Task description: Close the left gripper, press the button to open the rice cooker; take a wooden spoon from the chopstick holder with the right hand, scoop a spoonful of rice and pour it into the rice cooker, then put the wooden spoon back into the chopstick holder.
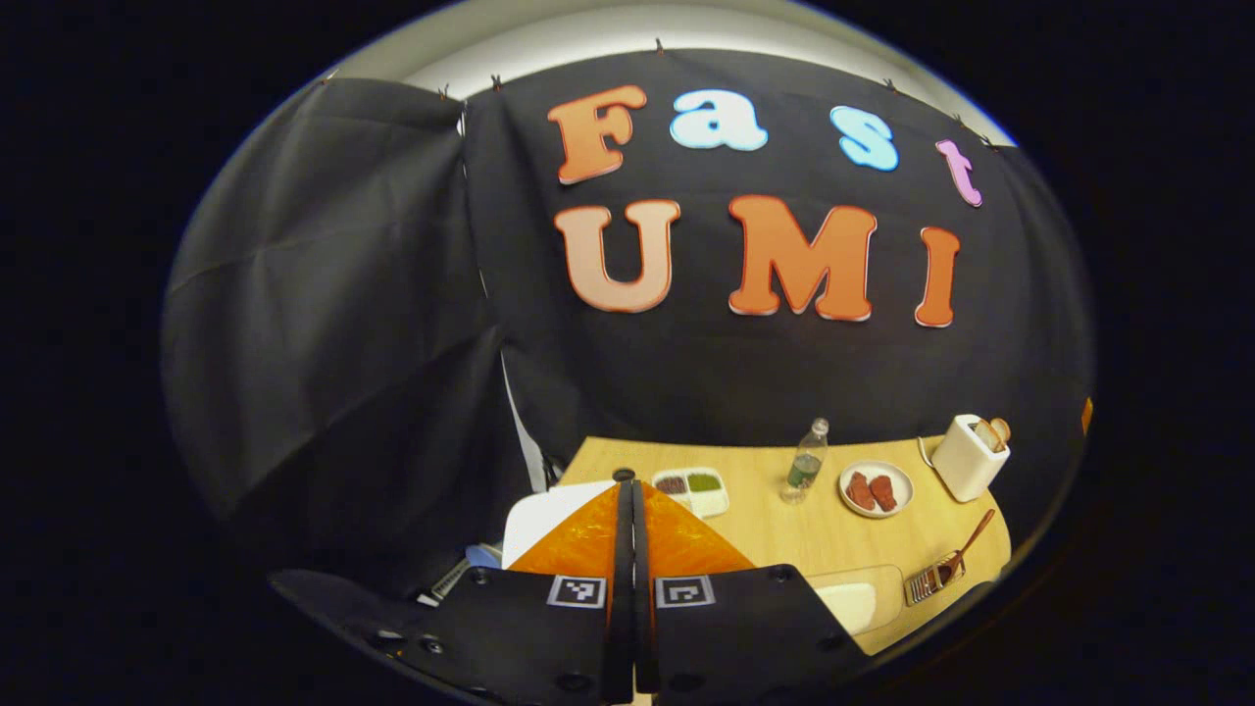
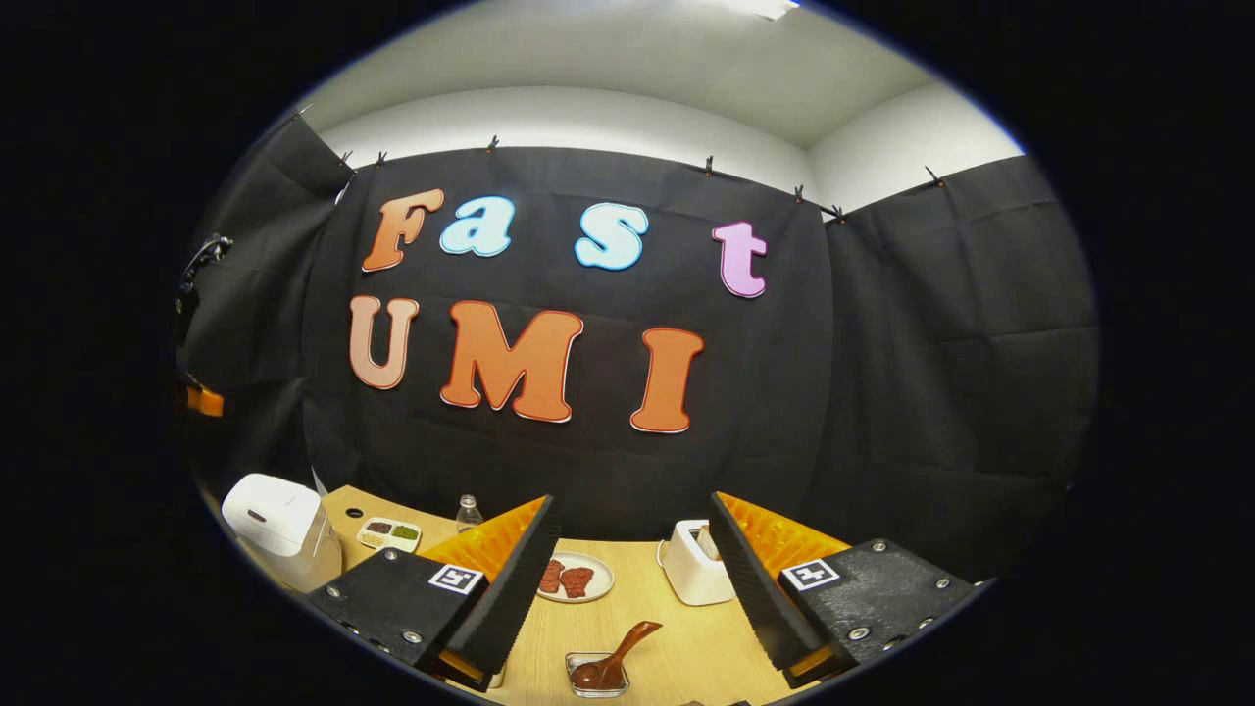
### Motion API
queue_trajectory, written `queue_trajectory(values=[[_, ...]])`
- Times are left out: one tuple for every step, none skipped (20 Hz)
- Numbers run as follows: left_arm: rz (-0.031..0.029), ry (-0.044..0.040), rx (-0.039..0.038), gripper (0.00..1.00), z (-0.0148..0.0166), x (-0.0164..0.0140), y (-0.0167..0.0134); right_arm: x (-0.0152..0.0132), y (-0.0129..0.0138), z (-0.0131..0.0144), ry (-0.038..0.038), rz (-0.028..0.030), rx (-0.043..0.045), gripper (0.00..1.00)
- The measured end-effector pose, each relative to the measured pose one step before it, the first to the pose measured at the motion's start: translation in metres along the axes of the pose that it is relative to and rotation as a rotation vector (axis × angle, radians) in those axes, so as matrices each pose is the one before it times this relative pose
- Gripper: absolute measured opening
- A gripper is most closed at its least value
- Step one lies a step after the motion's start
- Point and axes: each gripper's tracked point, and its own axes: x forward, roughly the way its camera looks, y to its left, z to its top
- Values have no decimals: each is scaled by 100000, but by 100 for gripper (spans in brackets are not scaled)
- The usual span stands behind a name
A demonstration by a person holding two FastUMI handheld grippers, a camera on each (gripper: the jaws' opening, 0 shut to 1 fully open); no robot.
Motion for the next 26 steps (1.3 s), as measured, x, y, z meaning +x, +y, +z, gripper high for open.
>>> queue_trajectory(values=[[-42, 6751, -1923, 5, -1178, 955, 388, -79, -249, -196, 309, -1083, -544, 95], [156, 7762, -713, 3, -1625, 1117, 495, -174, -213, -217, 489, -801, -268, 95], [429, 6501, -1172, 3, -1220, 1148, 577, -103, -184, -321, 683, -643, -44, 95], [122, 7051, -2130, 3, -1236, 1393, 227, -62, -138, -285, 767, -485, 142, 95], [-884, 6953, -3084, 3, -1088, 1056, 185, 16, -22, -291, 924, -403, -22, 95], [-1451, 6349, -3091, 5, -904, 1239, -178, -30, -128, -242, 694, -656, -125, 95], [-1988, 4848, -2721, 5, -647, 784, -49, 29, -197, -274, 592, -618, -223, 95], [-726, 3811, -2333, 5, -258, 851, 500, -87, -127, -249, 626, -642, -141, 92], [-666, 3990, -1931, 5, -255, 797, 137, 16, -30, -251, 725, -472, -16, 95], [231, 3293, -2253, 5, -569, 982, 393, -5, -97, -328, 841, -473, 57, 94], [-983, 3382, -1640, 5, -329, 908, 92, -102, -61, -276, 766, -380, 48, 95], [-238, 3231, -1495, 5, -501, 700, 180, -3, -60, -243, 532, -479, -26, 95], [150, 2995, -849, 5, -351, 986, 294, 26, -155, -197, 598, -607, -61, 95], [782, 2538, -630, 5, -258, 908, 250, -11, -72, -241, 724, -415, -119, 95], [1141, 1213, -666, 5, -7, 825, 426, -49, -81, -251, 432, -569, -52, 95], [1196, 291, -1050, 5, 155, 830, 546, -8, -12, -142, 386, -341, -85, 95], [-1714, 1761, -2111, 5, -10, 372, -27, 8, -30, -260, 366, -299, -87, 95], [-1497, -651, -2018, 5, 11, 26, 0, 108, 20, -201, 629, -205, -136, 95], [-726, 204, -1121, 5, 20, 504, -118, 38, -13, -296, 813, -156, -234, 95], [-391, 254, -68, 5, -295, -47, 175, 97, 137, -149, 425, 31, -255, 95], [-94, -721, 471, 5, 18, -86, 53, 138, 195, -131, 184, 93, -7, 95], [134, -345, -258, 5, -31, 98, -50, 178, 179, -186, 311, 263, 382, 98], [34, -278, 214, 6, 44, 12, -53, 177, 272, -207, 480, 749, 807, 95], [277, -439, 190, 5, -99, -129, 22, 276, 357, -190, 815, 1186, 1158, 95], [-84, -2552, 1184, 5, 383, -303, -133, 187, 422, -159, 474, 1386, 846, 95], [34, -3607, 1197, 5, 340, -610, -216, 155, 172, -141, 302, 848, 198, 95]])
